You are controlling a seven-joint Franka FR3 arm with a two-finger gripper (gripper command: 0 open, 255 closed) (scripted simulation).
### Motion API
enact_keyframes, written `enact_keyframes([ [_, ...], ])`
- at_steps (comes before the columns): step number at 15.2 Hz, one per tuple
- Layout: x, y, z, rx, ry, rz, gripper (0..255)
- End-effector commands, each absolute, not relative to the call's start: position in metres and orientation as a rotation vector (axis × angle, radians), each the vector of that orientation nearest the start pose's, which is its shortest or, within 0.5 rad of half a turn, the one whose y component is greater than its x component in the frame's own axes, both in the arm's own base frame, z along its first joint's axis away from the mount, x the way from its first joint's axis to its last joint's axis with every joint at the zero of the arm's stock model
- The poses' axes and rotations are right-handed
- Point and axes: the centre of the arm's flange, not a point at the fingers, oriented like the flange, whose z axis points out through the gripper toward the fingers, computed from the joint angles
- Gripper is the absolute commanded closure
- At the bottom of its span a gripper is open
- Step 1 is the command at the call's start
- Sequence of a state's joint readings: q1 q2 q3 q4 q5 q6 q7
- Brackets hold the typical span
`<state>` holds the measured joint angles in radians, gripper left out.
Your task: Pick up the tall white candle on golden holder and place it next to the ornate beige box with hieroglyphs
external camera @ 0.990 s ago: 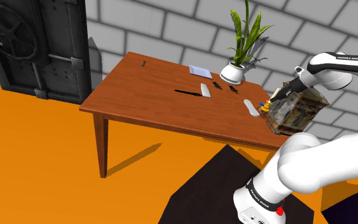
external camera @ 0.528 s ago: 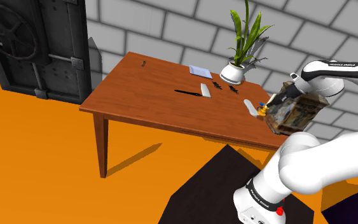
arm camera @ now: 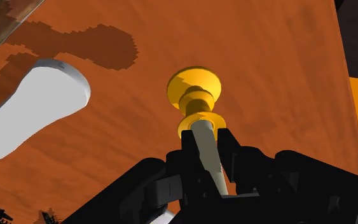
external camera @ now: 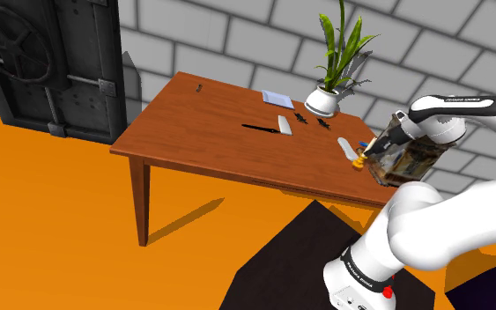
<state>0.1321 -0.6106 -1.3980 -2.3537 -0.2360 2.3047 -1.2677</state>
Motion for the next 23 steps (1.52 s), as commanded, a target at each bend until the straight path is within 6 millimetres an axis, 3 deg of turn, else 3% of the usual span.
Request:
enact_keyframes([
  [1,0.134,-0.477,0.362,-3.034,-0.252,-0.668,255],
  [7,0.134,-0.477,0.329,-3.034,-0.252,-0.668,255],
  [15,0.134,-0.477,0.329,-3.034,-0.252,-0.668,255],
  [16,0.134,-0.477,0.329,-3.034,-0.252,-0.668,0],
  [21,0.134,-0.477,0.329,-3.034,-0.252,-0.668,0],
  [23,0.123,-0.478,0.353,-3.034,-0.252,-0.668,0],
])
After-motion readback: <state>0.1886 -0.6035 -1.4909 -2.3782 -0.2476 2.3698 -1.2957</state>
